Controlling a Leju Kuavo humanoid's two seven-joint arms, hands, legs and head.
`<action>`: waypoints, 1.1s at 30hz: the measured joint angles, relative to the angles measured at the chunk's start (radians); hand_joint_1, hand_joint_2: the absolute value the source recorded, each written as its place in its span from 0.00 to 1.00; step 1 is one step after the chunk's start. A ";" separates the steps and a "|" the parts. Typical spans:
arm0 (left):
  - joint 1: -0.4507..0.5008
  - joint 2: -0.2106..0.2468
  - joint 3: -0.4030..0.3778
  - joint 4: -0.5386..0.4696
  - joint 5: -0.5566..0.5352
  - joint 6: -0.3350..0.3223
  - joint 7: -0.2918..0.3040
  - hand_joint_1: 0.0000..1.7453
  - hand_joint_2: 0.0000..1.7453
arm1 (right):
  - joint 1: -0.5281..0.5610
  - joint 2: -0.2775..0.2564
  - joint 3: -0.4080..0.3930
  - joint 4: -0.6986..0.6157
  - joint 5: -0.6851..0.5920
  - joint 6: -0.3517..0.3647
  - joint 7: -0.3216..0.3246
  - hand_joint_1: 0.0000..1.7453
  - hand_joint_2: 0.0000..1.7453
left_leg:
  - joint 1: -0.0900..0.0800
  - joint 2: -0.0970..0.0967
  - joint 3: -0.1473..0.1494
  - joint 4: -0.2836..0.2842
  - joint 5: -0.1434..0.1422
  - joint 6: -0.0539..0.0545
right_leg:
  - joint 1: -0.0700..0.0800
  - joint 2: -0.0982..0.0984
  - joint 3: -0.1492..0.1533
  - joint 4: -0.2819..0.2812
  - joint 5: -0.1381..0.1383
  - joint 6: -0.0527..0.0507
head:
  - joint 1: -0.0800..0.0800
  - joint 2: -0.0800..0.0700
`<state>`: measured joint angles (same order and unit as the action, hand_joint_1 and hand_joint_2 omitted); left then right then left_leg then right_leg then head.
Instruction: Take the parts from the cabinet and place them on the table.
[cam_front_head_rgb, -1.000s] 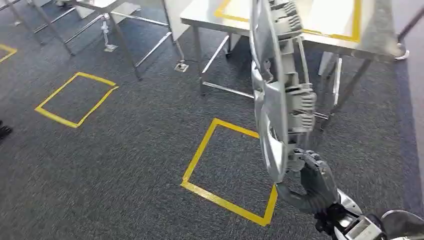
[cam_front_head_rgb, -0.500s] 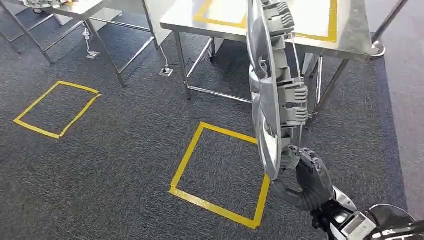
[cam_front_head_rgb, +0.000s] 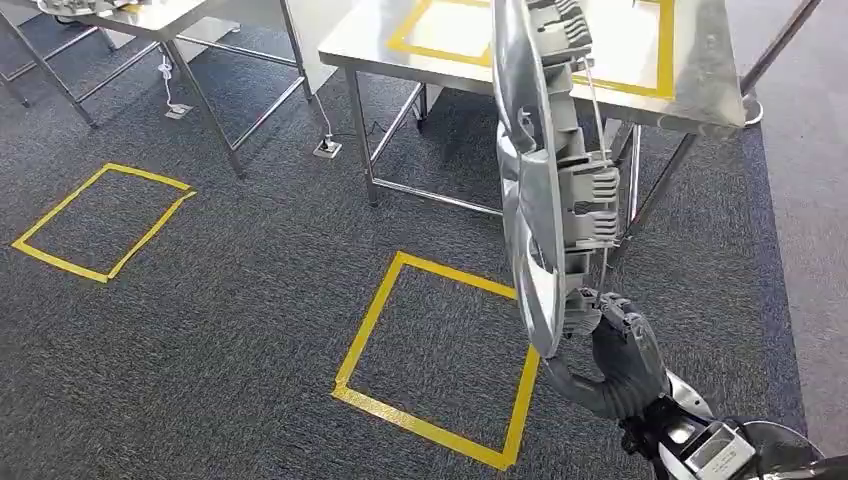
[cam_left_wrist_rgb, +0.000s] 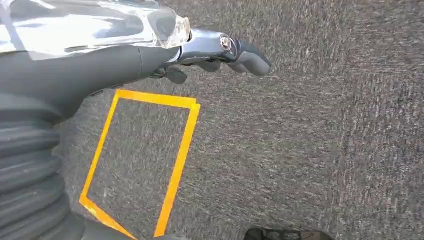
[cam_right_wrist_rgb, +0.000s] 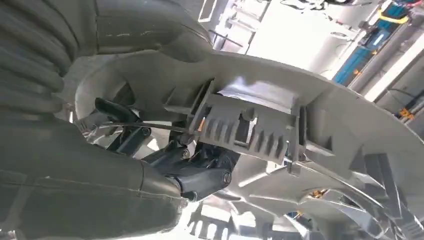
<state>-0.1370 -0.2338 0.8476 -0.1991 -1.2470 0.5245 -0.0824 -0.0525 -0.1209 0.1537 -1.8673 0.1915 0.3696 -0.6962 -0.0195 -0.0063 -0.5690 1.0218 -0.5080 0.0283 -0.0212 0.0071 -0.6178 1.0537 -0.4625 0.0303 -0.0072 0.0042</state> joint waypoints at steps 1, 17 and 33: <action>0.000 0.000 0.000 0.000 0.000 -0.001 0.000 0.00 1.00 | 0.000 -0.002 -0.001 0.000 0.000 -0.002 0.000 0.97 1.00 | 0.001 0.001 0.001 -0.002 -0.001 -0.002 | 0.004 0.001 0.000 0.000 -0.002 -0.006 | 0.000 0.000; 0.003 0.000 0.000 0.001 0.010 -0.002 0.004 0.00 1.00 | 0.000 -0.002 0.002 -0.002 0.002 -0.013 0.002 0.97 1.00 | 0.020 -0.003 -0.037 0.008 0.020 -0.006 | -0.011 0.009 0.060 -0.008 -0.033 0.021 | -0.006 0.000; 0.005 -0.002 0.000 0.002 0.000 -0.001 0.009 0.00 1.00 | -0.005 -0.005 0.008 0.004 0.000 -0.011 0.002 0.97 1.00 | -0.002 0.000 0.051 0.019 -0.049 -0.002 | 0.013 -0.005 0.001 -0.014 0.010 -0.036 | -0.007 0.000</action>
<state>-0.1317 -0.2361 0.8476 -0.1972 -1.2474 0.5238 -0.0732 -0.0577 -0.1255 0.1614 -1.8635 0.1911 0.3582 -0.6947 -0.0218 -0.0068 -0.5184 1.0404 -0.5571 0.0267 -0.0080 0.0024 -0.6165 1.0397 -0.4528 -0.0052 -0.0141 0.0042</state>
